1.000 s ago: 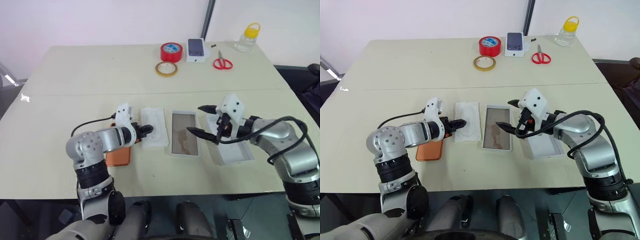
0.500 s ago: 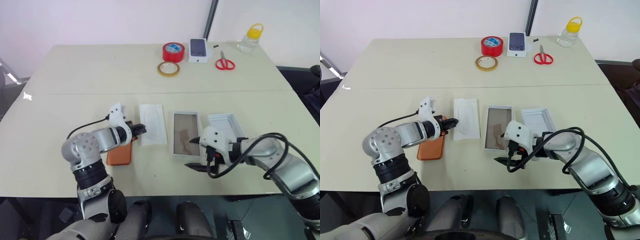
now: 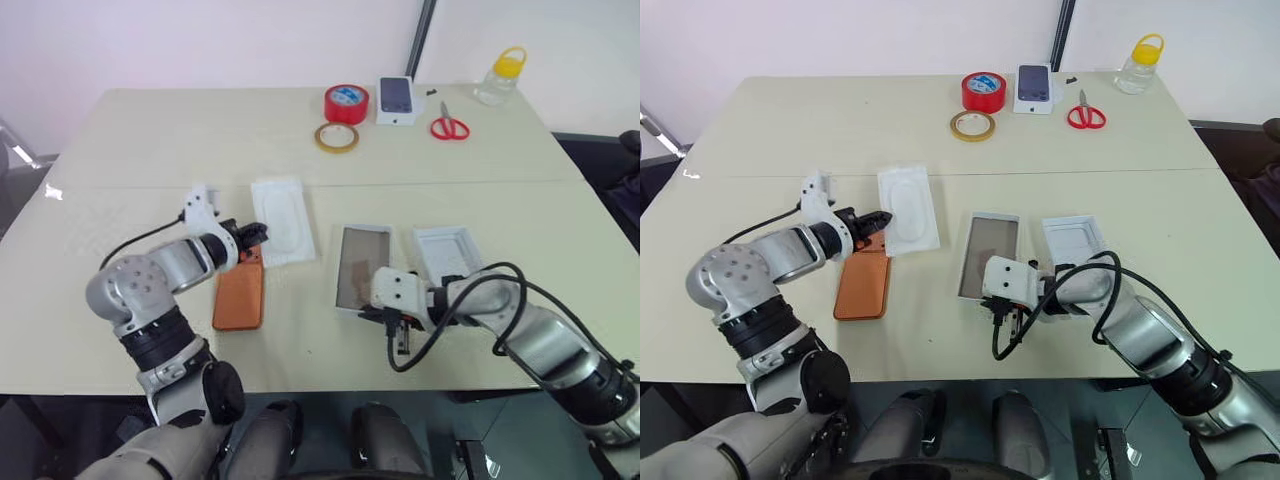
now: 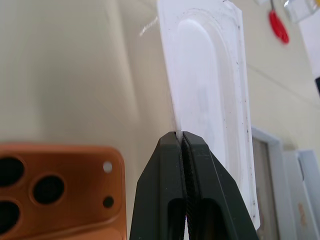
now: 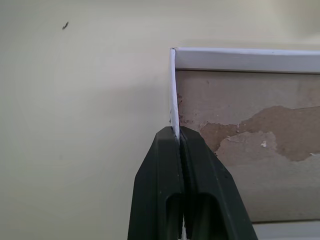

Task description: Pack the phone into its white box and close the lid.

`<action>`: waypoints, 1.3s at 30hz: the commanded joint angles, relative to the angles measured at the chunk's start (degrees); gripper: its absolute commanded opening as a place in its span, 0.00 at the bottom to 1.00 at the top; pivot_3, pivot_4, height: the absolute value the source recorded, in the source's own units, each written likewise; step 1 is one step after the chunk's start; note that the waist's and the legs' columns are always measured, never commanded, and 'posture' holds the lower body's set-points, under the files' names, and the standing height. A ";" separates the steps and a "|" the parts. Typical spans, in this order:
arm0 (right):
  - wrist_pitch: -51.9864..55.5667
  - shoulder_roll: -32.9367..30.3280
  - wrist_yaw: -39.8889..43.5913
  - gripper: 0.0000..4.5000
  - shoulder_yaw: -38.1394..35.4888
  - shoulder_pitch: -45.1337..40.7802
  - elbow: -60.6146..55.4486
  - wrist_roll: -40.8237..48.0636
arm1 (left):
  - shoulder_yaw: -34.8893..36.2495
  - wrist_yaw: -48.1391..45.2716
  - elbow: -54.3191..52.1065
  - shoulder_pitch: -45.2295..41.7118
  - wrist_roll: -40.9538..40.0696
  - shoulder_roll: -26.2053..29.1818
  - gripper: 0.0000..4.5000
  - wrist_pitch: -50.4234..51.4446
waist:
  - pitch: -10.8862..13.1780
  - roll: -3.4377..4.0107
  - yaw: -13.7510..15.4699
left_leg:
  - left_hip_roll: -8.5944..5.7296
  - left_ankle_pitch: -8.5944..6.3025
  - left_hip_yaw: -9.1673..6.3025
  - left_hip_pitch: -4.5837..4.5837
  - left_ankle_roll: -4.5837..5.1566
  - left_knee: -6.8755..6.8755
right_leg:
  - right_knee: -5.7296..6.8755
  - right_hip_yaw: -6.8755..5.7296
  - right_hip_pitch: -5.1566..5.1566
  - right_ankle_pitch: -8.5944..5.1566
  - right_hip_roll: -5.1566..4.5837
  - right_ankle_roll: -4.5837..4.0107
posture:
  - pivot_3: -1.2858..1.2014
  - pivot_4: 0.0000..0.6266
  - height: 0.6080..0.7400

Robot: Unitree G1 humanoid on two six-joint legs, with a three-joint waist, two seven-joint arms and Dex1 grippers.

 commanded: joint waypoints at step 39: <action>-12.70 6.09 0.93 0.75 -10.70 -7.63 13.44 -6.65 | -9.72 7.84 -0.70 3.66 -11.56 -2.38 0.21 1.50 | 0.02 -0.06 -0.10 | 0.00 0.03 -0.02 -0.02 -0.05 0.01 | 0.05 0.02 -0.04 0.01 0.01 0.00 | 0.52 0.24 1.00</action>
